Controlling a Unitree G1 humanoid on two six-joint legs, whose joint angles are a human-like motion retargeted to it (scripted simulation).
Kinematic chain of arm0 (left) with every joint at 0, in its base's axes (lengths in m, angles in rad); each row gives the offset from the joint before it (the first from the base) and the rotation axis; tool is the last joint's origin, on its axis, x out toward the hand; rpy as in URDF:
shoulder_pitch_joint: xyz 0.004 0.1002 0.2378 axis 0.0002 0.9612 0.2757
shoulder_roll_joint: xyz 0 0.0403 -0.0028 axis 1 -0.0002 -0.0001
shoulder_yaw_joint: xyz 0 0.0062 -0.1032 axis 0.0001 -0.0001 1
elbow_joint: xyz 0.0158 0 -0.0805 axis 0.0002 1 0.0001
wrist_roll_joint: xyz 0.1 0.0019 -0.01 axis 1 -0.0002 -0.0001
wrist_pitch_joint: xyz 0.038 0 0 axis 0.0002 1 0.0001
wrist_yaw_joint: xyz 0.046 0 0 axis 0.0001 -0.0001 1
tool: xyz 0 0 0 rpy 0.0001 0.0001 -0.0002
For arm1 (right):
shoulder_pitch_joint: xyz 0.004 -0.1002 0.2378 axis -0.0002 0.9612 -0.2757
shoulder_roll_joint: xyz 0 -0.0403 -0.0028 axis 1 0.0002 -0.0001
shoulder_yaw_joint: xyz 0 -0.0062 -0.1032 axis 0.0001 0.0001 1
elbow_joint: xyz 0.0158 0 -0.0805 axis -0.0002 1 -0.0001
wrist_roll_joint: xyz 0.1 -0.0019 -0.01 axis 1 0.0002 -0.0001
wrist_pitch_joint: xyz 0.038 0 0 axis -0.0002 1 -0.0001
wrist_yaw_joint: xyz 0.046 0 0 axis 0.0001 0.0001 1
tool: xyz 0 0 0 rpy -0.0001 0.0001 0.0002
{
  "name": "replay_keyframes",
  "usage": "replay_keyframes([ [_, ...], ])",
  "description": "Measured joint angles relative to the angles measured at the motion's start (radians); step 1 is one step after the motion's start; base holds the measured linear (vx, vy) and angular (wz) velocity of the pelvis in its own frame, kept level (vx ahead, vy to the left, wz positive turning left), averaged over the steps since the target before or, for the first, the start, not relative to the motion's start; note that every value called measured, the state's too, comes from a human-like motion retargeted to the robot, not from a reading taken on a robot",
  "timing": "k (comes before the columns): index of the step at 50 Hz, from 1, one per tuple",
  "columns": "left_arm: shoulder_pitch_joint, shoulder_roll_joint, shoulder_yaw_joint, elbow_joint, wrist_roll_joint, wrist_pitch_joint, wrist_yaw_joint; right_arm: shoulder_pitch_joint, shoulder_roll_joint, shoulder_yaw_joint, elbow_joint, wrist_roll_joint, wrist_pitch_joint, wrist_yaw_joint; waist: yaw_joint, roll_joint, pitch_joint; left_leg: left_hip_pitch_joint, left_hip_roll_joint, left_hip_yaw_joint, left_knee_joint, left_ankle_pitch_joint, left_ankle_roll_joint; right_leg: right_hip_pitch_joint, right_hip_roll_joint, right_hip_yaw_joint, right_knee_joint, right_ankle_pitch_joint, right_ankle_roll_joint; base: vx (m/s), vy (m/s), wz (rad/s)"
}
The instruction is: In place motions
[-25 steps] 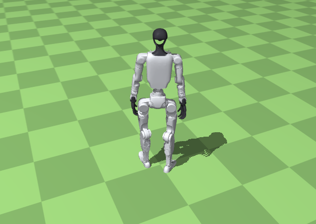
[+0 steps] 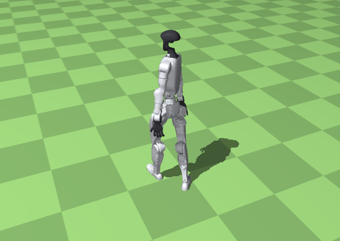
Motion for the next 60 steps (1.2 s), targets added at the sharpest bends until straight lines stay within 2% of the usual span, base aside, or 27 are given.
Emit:
replay_keyframes([
  [10,0.095,-0.039,0.035,0.092,0.004,-0.022,0.080,-0.078,0.000,-0.030,-0.100,-0.026,-0.006,0.039,0.230,-0.004,0.073,0.024,-0.070,-0.071,-0.012,0.033,-0.029,0.052,0.008,-0.129,0.009,-0.017,0.040,-0.14,0.14,0.92],
  [18,0.193,-0.069,0.066,0.092,0.024,0.002,0.068,-0.125,0.049,0.023,-0.180,-0.007,-0.036,0.122,0.311,-0.008,0.109,0.044,-0.096,-0.107,-0.010,0.038,-0.024,0.073,0.013,-0.148,0.021,-0.028,0.056,-0.04,0.02,0.34],
  [25,0.184,-0.087,0.098,0.071,0.010,-0.027,0.042,-0.121,0.073,0.097,-0.216,-0.079,-0.057,0.140,0.335,-0.019,0.129,0.058,-0.103,-0.115,-0.006,0.035,-0.018,0.082,0.014,-0.134,0.022,-0.033,0.056,0.00,0.00,0.03],
  [35,0.152,-0.042,0.085,0.029,-0.010,-0.035,0.032,-0.099,0.076,0.100,-0.172,-0.068,-0.050,0.127,0.234,-0.037,0.106,0.083,-0.070,-0.092,-0.005,-0.001,0.034,0.067,0.013,-0.063,0.017,-0.022,0.023,0.10,-0.05,-0.50],
  [47,0.148,0.010,0.046,0.060,0.000,-0.022,0.022,-0.095,0.058,0.096,-0.094,-0.076,-0.043,0.072,0.043,-0.039,0.042,0.128,0.033,0.039,0.017,-0.122,0.109,0.001,-0.011,0.158,-0.012,0.042,-0.059,0.13,-0.19,-1.48],
  [56,0.147,0.018,0.000,0.021,0.036,-0.028,0.004,-0.131,0.035,0.112,-0.030,-0.072,-0.030,0.051,-0.112,-0.004,-0.004,0.200,0.172,0.354,0.036,-0.247,0.112,-0.097,-0.010,0.423,-0.026,0.114,-0.120,0.05,-0.33,-2.02],
  [60,0.171,0.020,0.012,-0.003,0.014,-0.032,-0.006,-0.157,0.032,0.146,-0.018,-0.068,-0.026,0.069,-0.098,0.030,0.016,0.225,0.230,0.579,0.057,-0.258,0.113,-0.141,0.021,0.686,-0.014,0.147,-0.149,0.00,-0.35,-3.15],
])
